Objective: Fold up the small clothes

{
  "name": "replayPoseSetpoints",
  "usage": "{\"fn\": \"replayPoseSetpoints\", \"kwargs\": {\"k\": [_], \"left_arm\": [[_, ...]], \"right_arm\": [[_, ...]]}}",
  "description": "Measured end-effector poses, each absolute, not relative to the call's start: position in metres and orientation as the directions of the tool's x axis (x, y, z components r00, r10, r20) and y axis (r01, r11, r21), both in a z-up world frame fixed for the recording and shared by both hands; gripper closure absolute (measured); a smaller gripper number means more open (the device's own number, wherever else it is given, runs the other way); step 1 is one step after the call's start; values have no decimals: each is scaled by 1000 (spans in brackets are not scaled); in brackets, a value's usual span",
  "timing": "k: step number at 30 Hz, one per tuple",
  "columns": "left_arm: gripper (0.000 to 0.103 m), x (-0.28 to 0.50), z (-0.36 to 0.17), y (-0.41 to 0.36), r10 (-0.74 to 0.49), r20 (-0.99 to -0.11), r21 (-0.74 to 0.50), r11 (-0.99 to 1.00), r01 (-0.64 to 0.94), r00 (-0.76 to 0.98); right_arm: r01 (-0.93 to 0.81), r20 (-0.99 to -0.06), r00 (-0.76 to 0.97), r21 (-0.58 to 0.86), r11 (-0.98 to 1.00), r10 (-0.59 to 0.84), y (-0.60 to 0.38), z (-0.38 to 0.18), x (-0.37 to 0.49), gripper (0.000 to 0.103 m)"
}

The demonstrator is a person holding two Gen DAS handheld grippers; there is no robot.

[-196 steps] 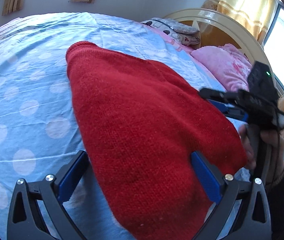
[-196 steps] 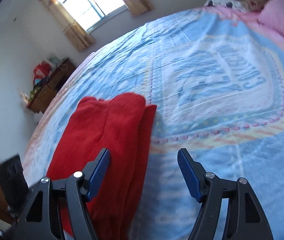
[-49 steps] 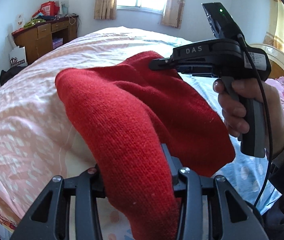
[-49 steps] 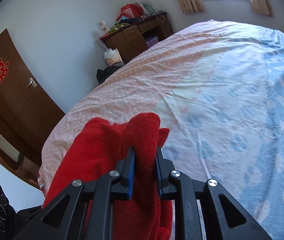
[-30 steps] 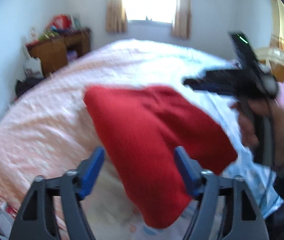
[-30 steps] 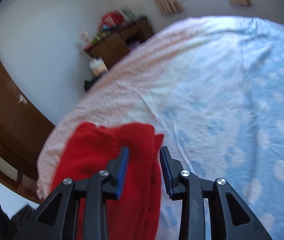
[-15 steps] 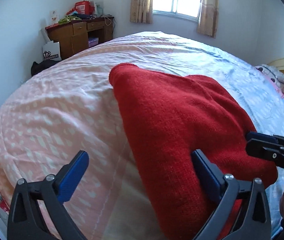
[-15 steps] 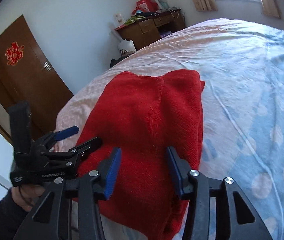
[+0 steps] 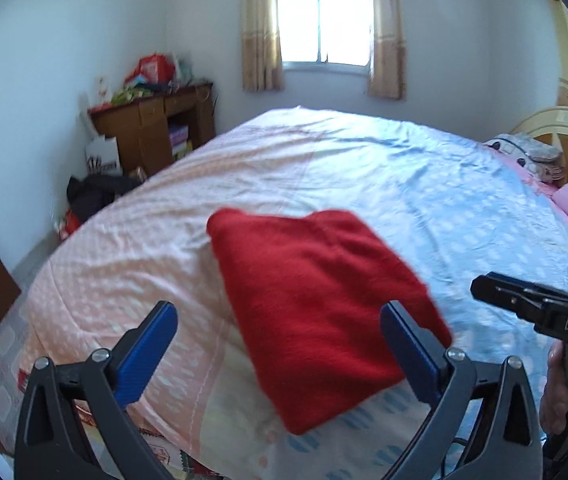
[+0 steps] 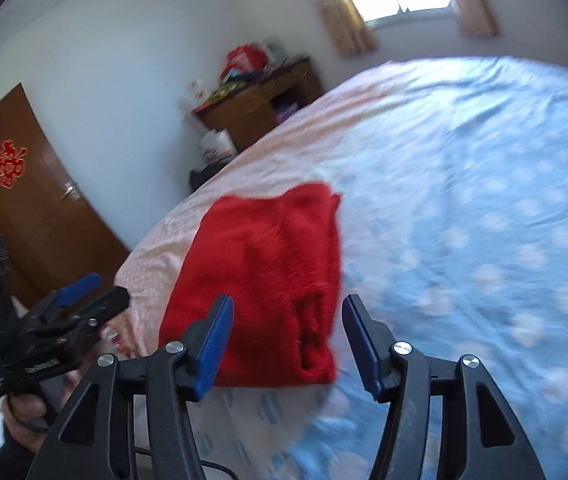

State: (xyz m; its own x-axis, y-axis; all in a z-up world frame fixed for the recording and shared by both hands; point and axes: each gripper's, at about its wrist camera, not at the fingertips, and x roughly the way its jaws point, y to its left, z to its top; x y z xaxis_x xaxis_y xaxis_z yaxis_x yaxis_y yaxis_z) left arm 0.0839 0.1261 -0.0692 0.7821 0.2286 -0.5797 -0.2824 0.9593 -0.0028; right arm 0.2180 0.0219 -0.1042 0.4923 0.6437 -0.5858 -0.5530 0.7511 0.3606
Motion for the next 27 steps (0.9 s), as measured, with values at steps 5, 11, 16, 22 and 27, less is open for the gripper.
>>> {"fn": "replayPoseSetpoints", "kwargs": {"k": [5, 11, 16, 22, 27], "left_arm": [[0, 81, -58, 113, 213, -551, 7, 968, -251, 807], [0, 81, -58, 112, 209, -547, 7, 969, -246, 811], [0, 81, -60, 114, 212, -551, -1, 967, -255, 807], [0, 81, -60, 114, 211, -551, -2, 967, -254, 807], [0, 80, -60, 114, 210, -551, -3, 967, -253, 808]], "right_arm": [[-561, -508, 612, 261, 786, 606, 5, -69, 188, 38], [-595, -463, 657, 166, 786, 595, 14, -53, 168, 34], [-595, -468, 661, 150, 789, 587, 16, -54, 165, 34], [-584, -469, 663, 165, 795, 584, 12, -54, 165, 34], [-589, -469, 660, 164, 792, 588, 12, -54, 164, 34]]}}
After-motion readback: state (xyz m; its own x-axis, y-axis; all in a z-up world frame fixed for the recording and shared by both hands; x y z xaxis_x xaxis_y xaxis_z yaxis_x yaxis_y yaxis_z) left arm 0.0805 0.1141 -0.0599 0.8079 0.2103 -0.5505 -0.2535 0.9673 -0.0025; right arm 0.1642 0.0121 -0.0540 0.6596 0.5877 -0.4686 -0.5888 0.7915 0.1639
